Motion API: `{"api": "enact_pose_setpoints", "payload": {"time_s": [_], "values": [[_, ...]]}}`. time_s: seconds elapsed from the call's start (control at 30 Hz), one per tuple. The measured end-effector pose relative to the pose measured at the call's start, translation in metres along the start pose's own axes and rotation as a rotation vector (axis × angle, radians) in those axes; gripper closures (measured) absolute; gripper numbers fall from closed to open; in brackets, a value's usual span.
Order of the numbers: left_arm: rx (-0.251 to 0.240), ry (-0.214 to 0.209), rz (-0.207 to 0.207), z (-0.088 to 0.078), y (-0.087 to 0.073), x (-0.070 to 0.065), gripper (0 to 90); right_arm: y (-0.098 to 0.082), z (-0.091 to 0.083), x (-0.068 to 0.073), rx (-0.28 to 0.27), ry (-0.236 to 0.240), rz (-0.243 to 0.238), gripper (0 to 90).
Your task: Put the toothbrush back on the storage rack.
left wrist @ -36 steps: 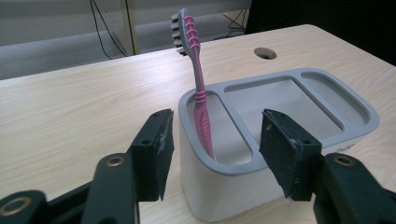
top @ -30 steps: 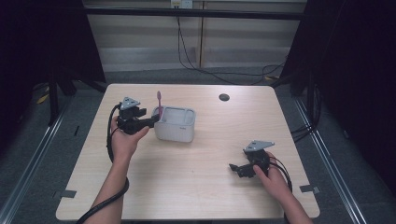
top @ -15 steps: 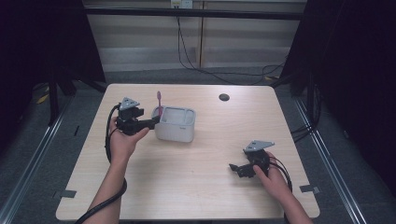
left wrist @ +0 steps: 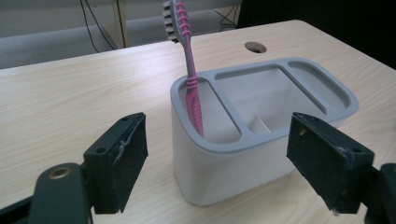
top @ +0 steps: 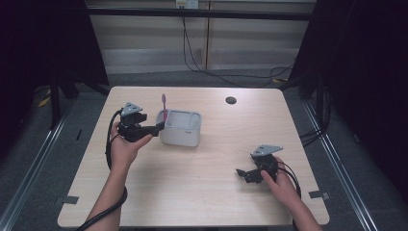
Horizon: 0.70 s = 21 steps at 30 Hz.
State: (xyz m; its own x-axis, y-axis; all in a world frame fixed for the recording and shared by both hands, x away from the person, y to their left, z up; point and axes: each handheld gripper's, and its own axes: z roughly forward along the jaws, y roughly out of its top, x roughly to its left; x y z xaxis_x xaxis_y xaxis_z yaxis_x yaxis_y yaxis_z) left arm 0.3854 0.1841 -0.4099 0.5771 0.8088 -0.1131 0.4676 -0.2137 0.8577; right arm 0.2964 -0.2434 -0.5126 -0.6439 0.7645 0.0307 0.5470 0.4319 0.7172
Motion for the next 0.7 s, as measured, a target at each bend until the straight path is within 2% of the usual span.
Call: {"api": "enact_pose_setpoints", "payload": {"time_s": [0.5,0.7], "values": [[0.009,-0.027,0.006,-0.008,-0.014,0.002,17.3,0.0,0.0,0.0,0.0,0.0,0.001,10.5],[0.024,-0.044,-0.012,-0.009,-0.023,0.004,16.6,0.0,0.0,0.0,0.0,0.0,0.001,10.5]]}}
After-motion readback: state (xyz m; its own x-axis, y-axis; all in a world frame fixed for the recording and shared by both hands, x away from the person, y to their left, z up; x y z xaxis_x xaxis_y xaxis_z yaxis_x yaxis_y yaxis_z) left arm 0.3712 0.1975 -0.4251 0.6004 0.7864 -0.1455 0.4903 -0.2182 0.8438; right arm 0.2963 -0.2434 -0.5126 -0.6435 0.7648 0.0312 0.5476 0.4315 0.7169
